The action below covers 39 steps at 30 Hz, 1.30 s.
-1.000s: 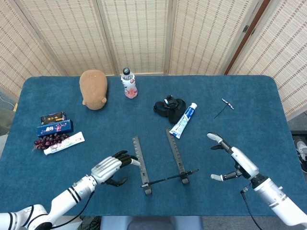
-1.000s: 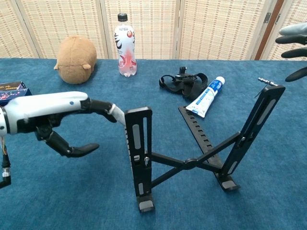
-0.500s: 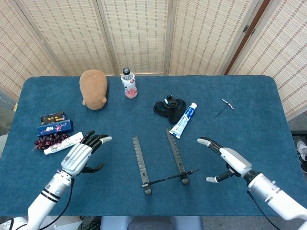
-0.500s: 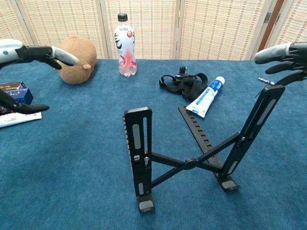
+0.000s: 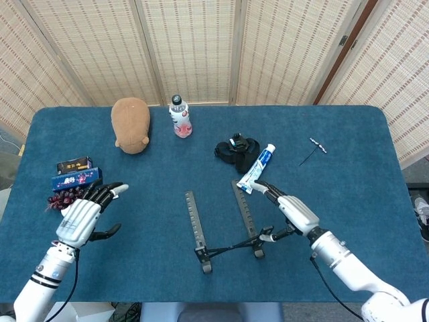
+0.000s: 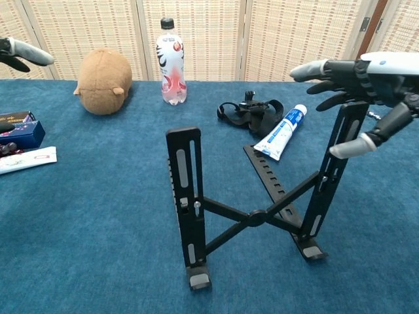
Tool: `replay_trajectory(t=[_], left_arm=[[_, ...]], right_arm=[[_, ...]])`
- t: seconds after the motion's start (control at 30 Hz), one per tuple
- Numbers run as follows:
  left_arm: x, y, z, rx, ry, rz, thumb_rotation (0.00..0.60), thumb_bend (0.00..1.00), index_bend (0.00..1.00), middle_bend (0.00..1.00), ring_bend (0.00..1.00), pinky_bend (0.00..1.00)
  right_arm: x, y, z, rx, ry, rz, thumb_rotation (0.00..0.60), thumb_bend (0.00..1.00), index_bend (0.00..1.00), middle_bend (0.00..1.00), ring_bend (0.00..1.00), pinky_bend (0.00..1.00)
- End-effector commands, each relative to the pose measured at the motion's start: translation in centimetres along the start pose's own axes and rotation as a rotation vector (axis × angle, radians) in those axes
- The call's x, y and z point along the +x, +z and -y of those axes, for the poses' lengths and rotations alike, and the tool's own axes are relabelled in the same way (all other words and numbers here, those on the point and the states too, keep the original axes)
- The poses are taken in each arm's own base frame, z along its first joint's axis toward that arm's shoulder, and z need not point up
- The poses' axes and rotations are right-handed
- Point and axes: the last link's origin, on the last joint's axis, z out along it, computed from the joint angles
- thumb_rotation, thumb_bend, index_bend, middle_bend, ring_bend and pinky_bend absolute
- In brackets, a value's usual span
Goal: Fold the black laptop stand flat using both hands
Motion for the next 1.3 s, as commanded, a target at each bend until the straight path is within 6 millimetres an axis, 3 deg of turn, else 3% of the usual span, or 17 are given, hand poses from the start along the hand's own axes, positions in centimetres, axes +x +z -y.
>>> replay_trajectory(t=[0.03, 0.27, 0.63, 0.97, 1.3], left_arm=[[0.3, -0.1, 0.5, 0.013, 0.007, -0.003, 0.6, 0.25, 0.13, 0.13, 0.15, 0.0], [0.7, 0.0, 1.6, 0.033, 0.039, -0.005, 0.6, 0.25, 0.12, 0.13, 0.15, 0.0], [0.1, 1.9, 2.0, -0.031, 0.2, 0.034, 0.6, 0.25, 0.12, 0.13, 0.15, 0.0], [-2.7, 4.8, 0.4, -0.126, 0.283, 0.098, 0.6, 0.22, 0.12, 0.11, 0.14, 0.0], [-4.8, 5.7, -0.6, -0.168, 0.275, 0.133, 0.6, 0.22, 0.12, 0.1, 0.13, 0.0]], right_arm=[[-0.4, 2.2, 0.2, -0.004, -0.016, -0.065, 0.6, 0.0, 0.0, 0.0, 0.0, 0.12], [-0.6, 3.5, 1.2, 0.046, -0.063, -0.196, 0.6, 0.0, 0.0, 0.0, 0.0, 0.06], [0.4, -1.0, 1.7, 0.268, -0.503, -0.264, 0.6, 0.0, 0.0, 0.0, 0.0, 0.05], [-0.6, -3.6, -0.9, 0.292, -0.824, -0.119, 0.6, 0.0, 0.0, 0.0, 0.0, 0.04], [-1.4, -2.7, -3.9, 0.249, -0.97, -0.05, 0.6, 0.0, 0.0, 0.0, 0.0, 0.03]])
